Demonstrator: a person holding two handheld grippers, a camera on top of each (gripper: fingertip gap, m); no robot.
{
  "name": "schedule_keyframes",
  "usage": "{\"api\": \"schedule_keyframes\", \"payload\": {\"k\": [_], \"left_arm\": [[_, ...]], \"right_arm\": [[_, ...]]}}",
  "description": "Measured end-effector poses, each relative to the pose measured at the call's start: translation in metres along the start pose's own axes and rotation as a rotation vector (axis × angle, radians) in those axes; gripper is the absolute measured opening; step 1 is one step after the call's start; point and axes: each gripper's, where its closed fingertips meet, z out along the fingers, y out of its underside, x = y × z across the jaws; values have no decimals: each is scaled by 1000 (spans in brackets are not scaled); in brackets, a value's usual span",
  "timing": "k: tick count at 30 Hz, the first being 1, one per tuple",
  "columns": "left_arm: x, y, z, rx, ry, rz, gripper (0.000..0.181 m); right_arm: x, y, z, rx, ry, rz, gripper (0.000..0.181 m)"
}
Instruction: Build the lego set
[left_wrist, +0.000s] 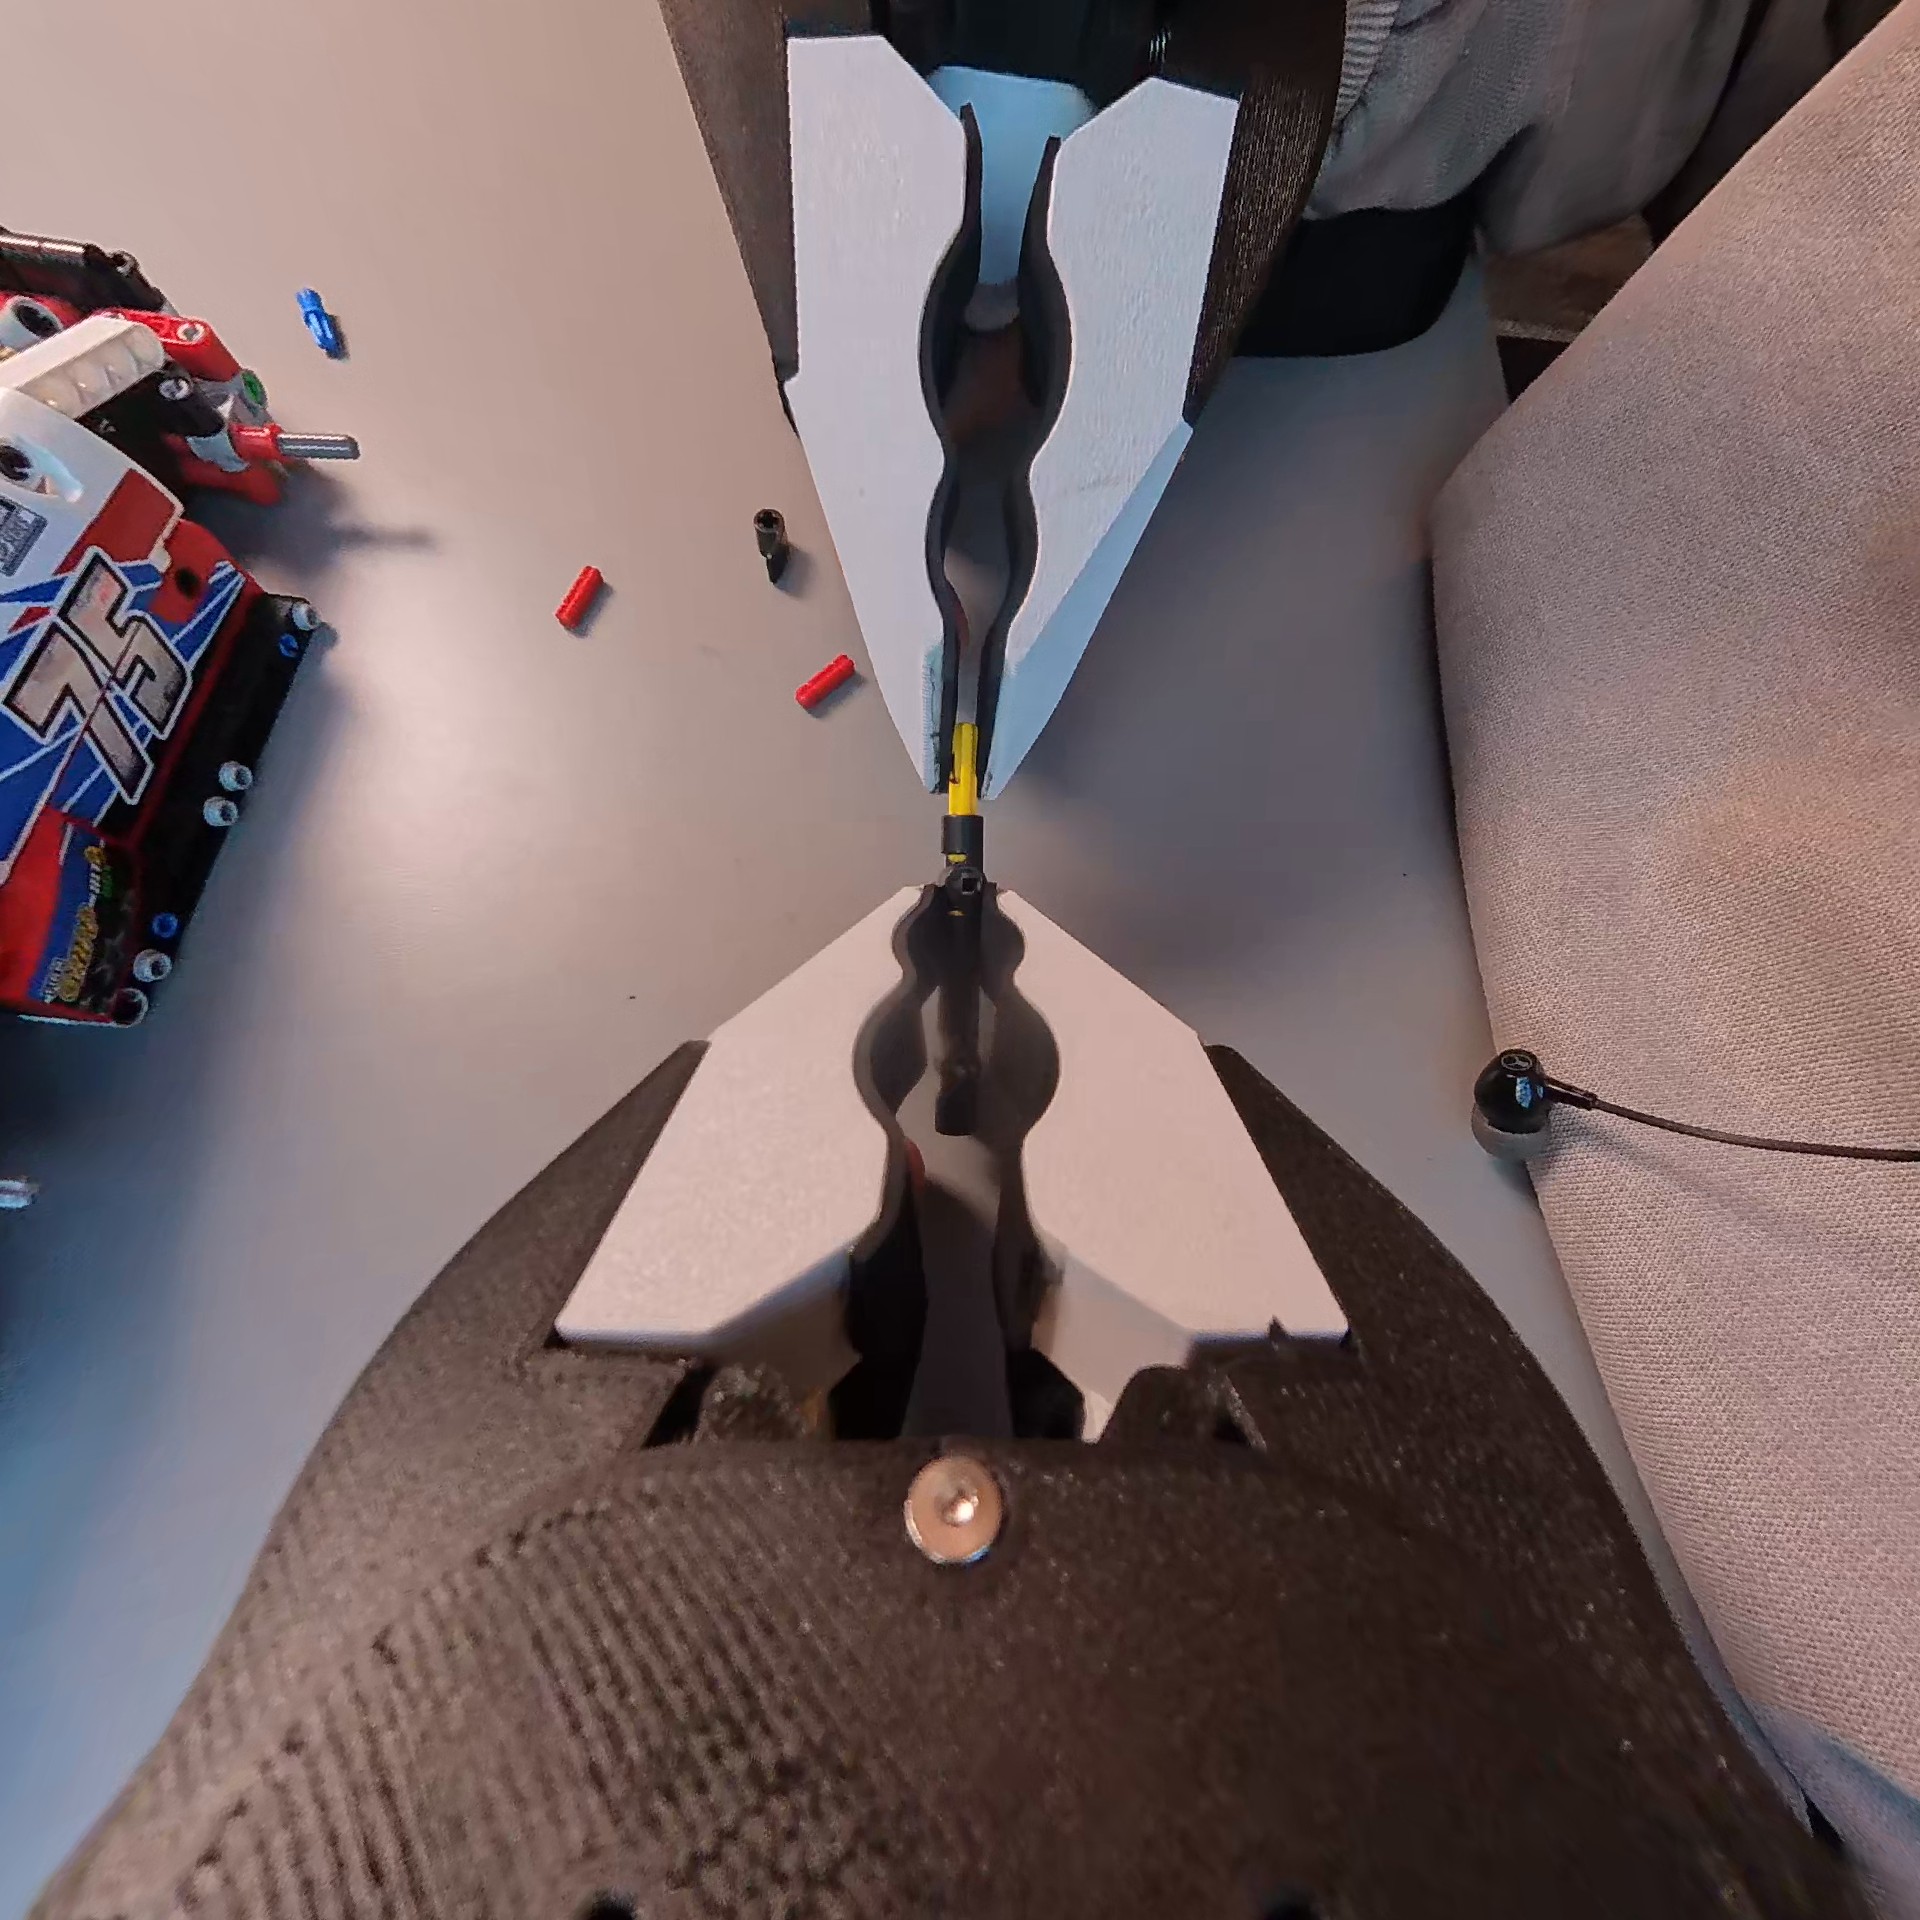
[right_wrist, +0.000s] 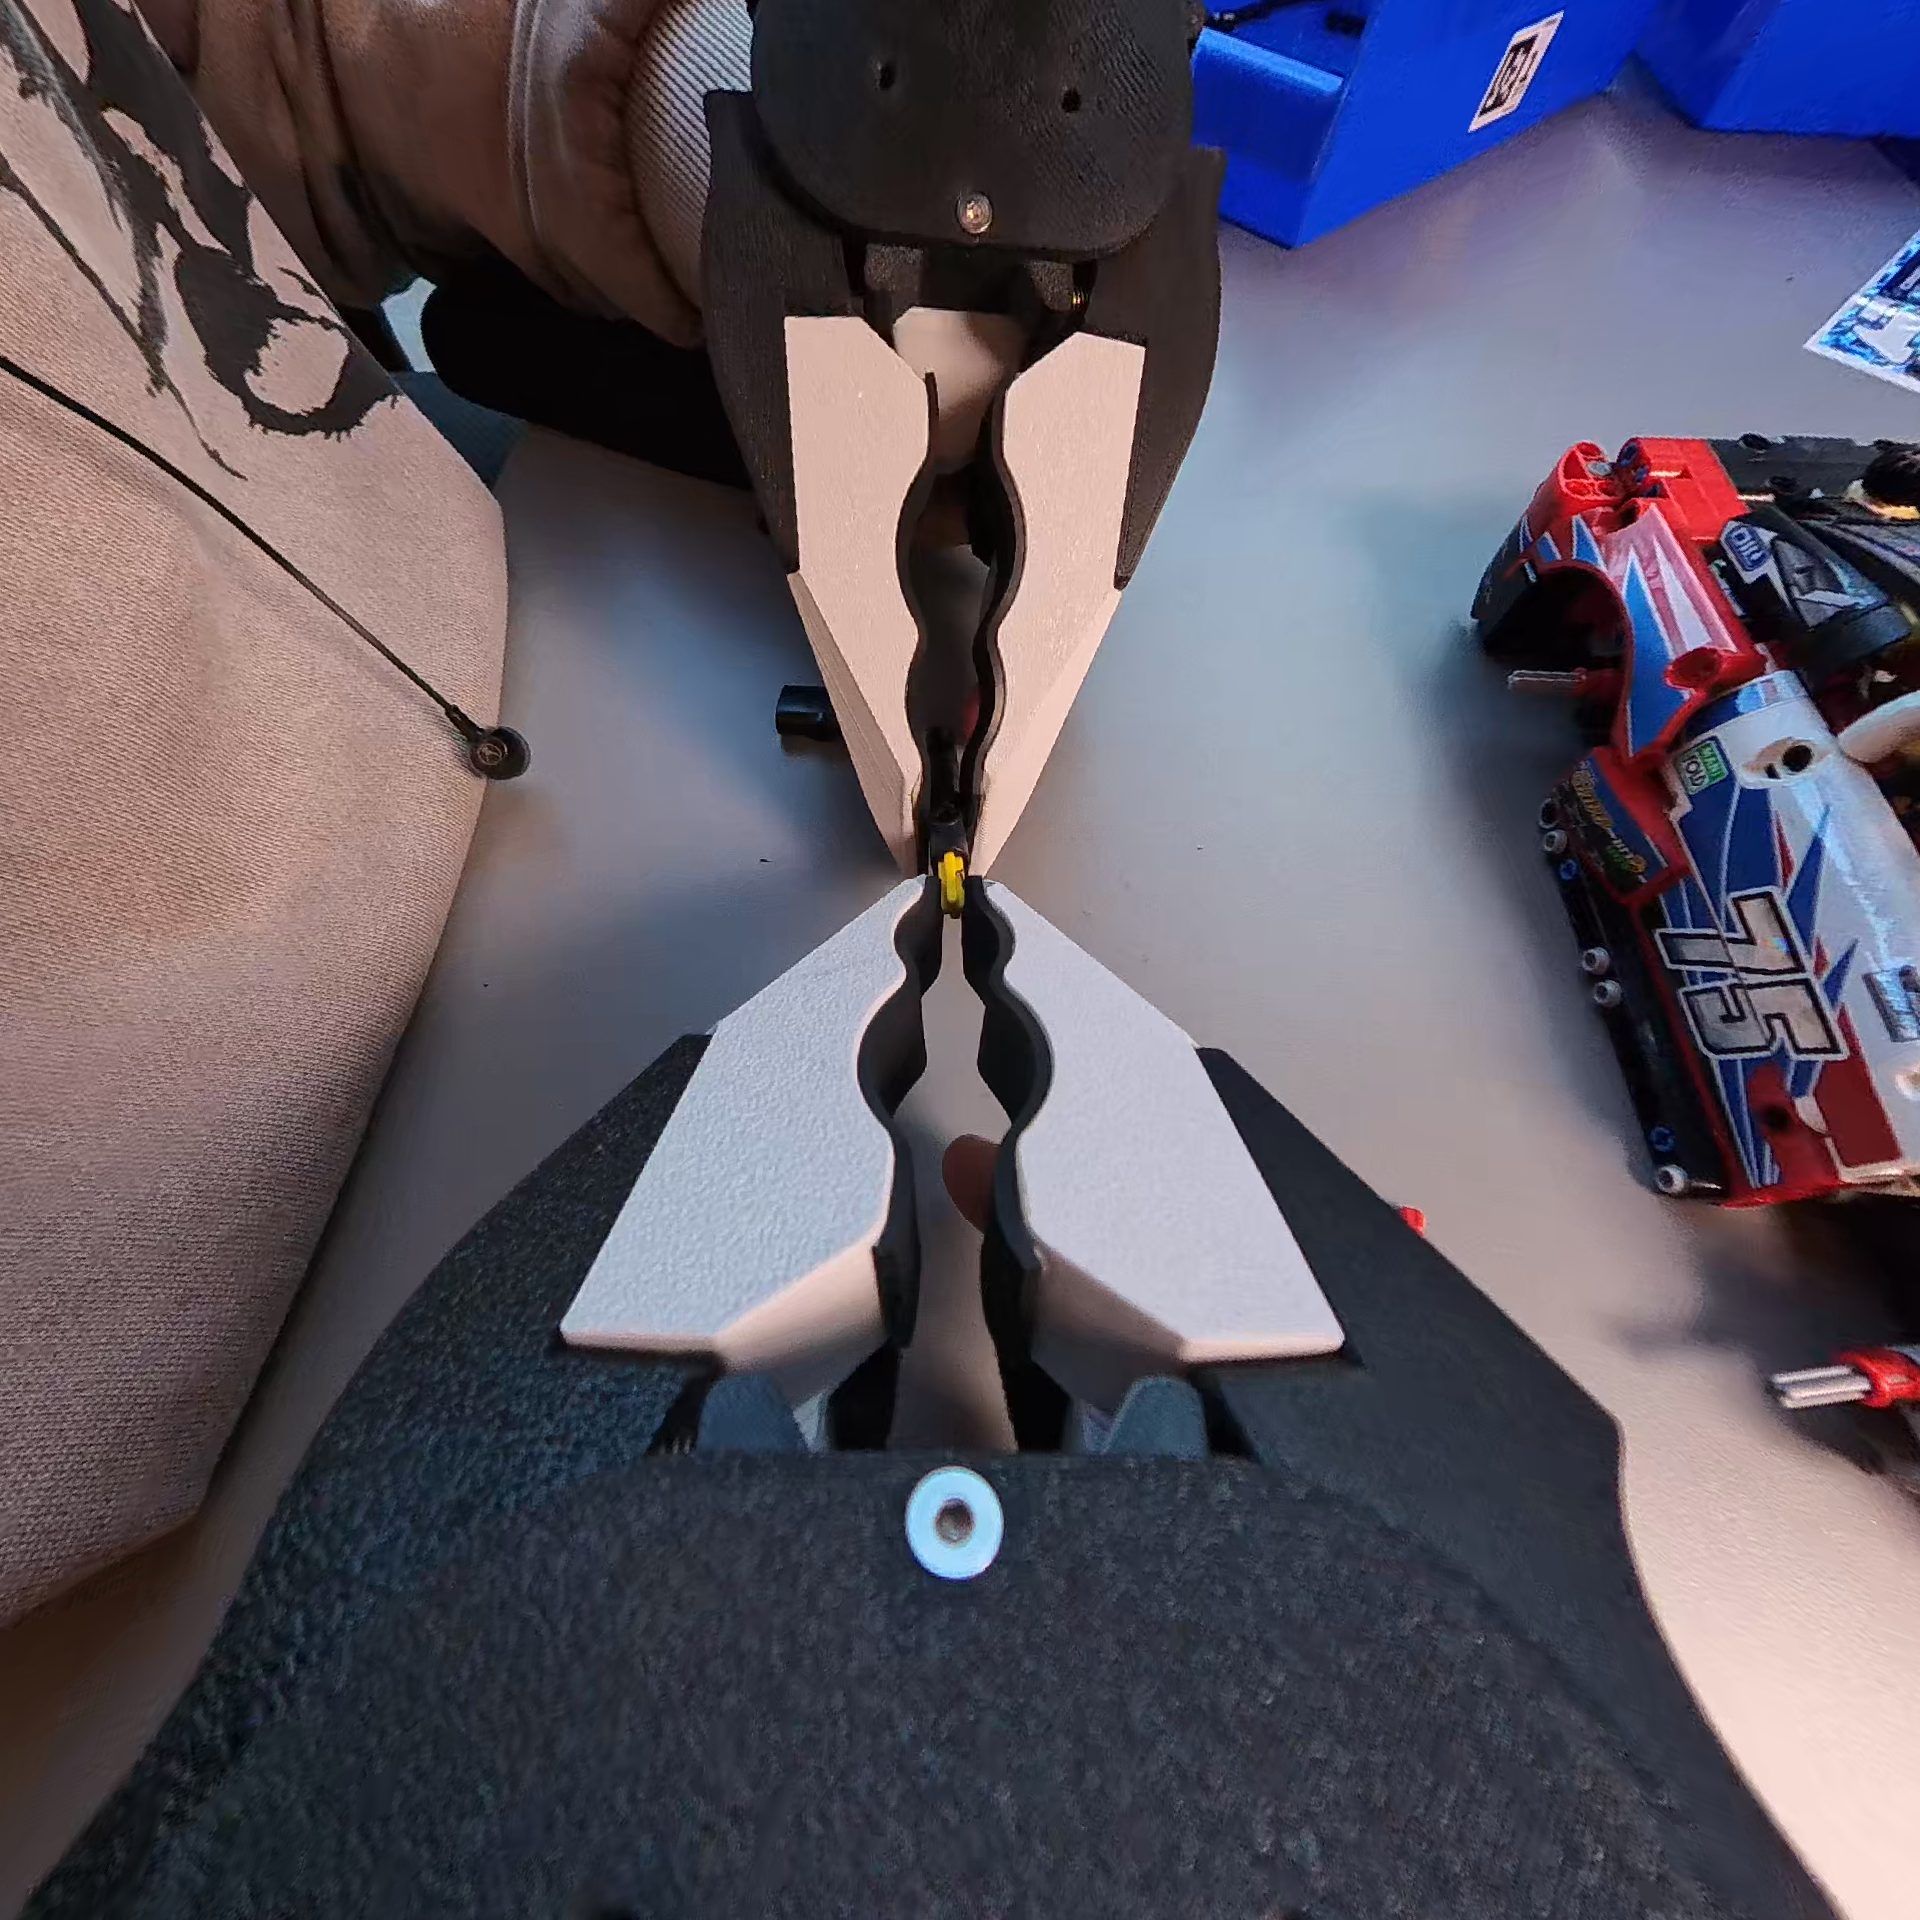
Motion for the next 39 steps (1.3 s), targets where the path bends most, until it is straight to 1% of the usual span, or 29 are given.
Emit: {"api": "schedule_keyframes", "payload": {"k": [10, 14, 15, 17, 21, 24, 29, 31, 33, 34, 35, 37, 38, 39], "left_arm": [[0, 3, 1, -27, -30, 33, 0], [0, 3, 0, -45, -53, 56, 2], [-2, 1, -2, -43, -79, 79, 3], [-6, -8, -8, -6, -120, 122, 4], [-9, -30, -24, 136, -154, 141, 6], [-9, -32, -29, 169, -172, 163, 6], [-7, -31, -31, 188, -157, 150, 5], [-9, -29, -33, 210, -94, 44, 5], [-14, -28, -39, 269, 38, -187, 5], [-14, -28, -43, 302, 127, -306, 5], [-14, -28, -46, 327, 208, -408, 5], [-12, -31, -50, 375, 354, -563, 4], [-9, -34, -52, 392, 418, -619, 4], [-9, -36, -52, 410, 451, -658, 4]], "right_arm": [[-1, 3, 3, -29, 2, -17, 1], [-2, 3, 3, -25, 5, -25, 1], [0, 1, 1, -11, 19, -28, 2], [4, -6, -4, 51, 46, -44, 2], [10, -16, -11, 124, 109, -129, 2], [10, -20, -11, 149, 128, -177, 2], [11, -24, -11, 171, 127, -163, 3], [16, -28, -14, 182, 145, -136, 7], [20, -37, -20, 207, 167, -128, 20], [20, -41, -22, 216, 173, -140, 26], [19, -44, -22, 208, 179, -164, 31], [19, -42, -15, 145, 202, -251, 40], [17, -42, -10, 126, 202, -289, 43], [14, -44, -6, 122, 187, -310, 44]]}}
